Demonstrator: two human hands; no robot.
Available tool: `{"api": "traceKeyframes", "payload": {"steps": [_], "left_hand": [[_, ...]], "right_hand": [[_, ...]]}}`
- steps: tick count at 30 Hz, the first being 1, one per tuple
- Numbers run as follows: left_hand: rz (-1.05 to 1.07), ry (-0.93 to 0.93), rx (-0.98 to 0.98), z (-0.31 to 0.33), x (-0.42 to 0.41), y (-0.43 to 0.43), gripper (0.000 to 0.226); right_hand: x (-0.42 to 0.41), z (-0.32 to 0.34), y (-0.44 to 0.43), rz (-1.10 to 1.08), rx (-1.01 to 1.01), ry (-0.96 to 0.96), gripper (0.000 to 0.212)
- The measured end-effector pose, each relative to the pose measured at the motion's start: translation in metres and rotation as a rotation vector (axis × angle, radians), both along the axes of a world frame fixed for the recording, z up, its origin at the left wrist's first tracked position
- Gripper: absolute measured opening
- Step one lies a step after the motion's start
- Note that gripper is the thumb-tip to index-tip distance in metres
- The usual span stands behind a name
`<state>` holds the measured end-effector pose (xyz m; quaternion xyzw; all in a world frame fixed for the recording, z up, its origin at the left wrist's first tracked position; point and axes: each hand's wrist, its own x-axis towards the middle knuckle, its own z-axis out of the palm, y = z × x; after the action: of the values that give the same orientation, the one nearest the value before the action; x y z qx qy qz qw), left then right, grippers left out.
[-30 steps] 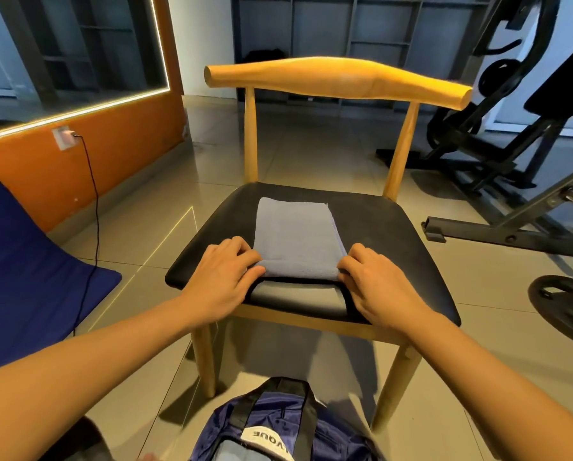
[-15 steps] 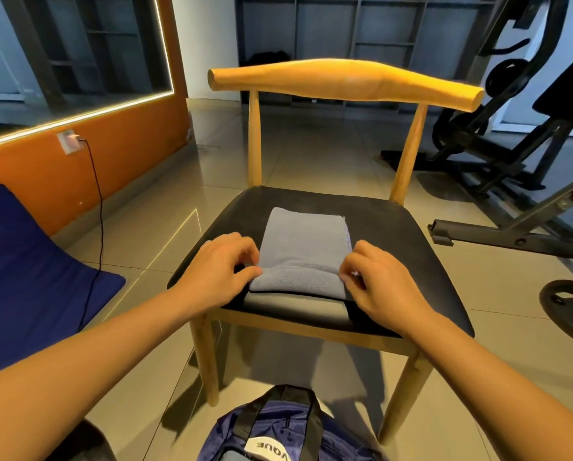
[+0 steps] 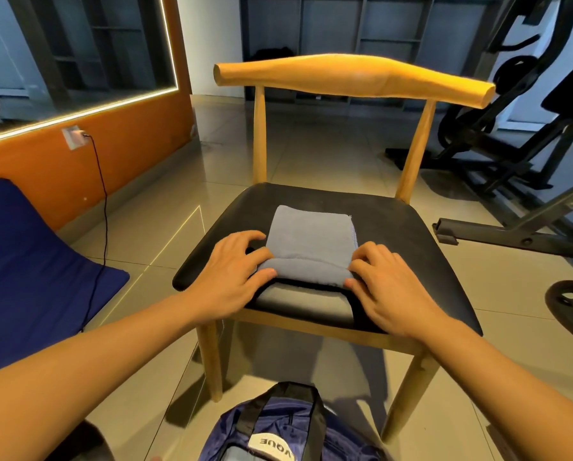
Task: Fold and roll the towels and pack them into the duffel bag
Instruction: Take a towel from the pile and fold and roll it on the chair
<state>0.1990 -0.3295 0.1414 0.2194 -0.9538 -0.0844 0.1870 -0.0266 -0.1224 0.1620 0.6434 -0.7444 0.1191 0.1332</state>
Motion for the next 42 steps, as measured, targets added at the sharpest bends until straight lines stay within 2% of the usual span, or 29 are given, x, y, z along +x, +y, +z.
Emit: {"api": "traceKeyframes", "payload": {"steps": [3, 7, 10, 12, 14, 16, 19, 22, 25, 28, 32, 37, 40, 42], "left_hand": [[0.036, -0.020, 0.146, 0.005, -0.007, -0.001, 0.026], [0.106, -0.039, 0.284, 0.017, -0.015, -0.001, 0.030], [0.165, -0.040, 0.362, 0.023, -0.020, -0.005, 0.038], [0.220, -0.019, 0.207, 0.025, -0.024, -0.006, 0.042], [0.212, 0.074, -0.013, 0.028, -0.026, 0.000, 0.025], [0.044, 0.169, -0.193, 0.028, -0.028, 0.009, 0.005], [-0.228, 0.183, -0.425, 0.018, -0.029, 0.027, 0.011], [-0.214, 0.167, -0.404, 0.004, -0.024, 0.028, 0.026], [-0.176, 0.156, -0.325, 0.000, -0.023, 0.020, 0.033], [-0.142, 0.161, -0.201, 0.007, -0.029, 0.017, 0.034], [-0.080, 0.186, -0.160, 0.014, -0.040, 0.015, 0.031], [-0.183, 0.174, -0.298, 0.010, -0.051, 0.022, 0.031], [-0.108, 0.164, -0.221, 0.010, -0.061, 0.016, 0.034], [-0.058, 0.173, -0.151, 0.010, -0.068, 0.011, 0.034]], "right_hand": [[-0.004, 0.008, -0.004, -0.019, 0.091, -0.060, 0.040], [-0.006, 0.011, -0.011, -0.090, 0.177, -0.139, 0.047], [-0.014, 0.013, -0.012, -0.154, 0.095, -0.221, 0.036], [-0.018, 0.016, -0.012, -0.143, -0.018, -0.299, 0.024], [-0.017, 0.016, -0.014, -0.108, -0.090, -0.339, 0.017], [-0.015, 0.015, -0.016, -0.098, -0.109, -0.356, 0.015], [-0.017, 0.012, -0.020, -0.145, -0.090, -0.365, 0.015], [-0.015, 0.014, -0.019, -0.143, -0.109, -0.270, 0.019], [-0.004, 0.016, -0.017, 0.017, -0.178, -0.165, 0.021], [0.002, 0.013, -0.020, 0.114, -0.102, -0.084, 0.024], [-0.005, 0.012, -0.030, 0.074, -0.093, -0.167, 0.019], [-0.009, 0.018, -0.044, 0.009, -0.055, -0.256, 0.022], [-0.011, 0.019, -0.053, -0.069, -0.027, -0.267, 0.025], [-0.010, 0.018, -0.056, -0.071, -0.094, -0.196, 0.024]]}}
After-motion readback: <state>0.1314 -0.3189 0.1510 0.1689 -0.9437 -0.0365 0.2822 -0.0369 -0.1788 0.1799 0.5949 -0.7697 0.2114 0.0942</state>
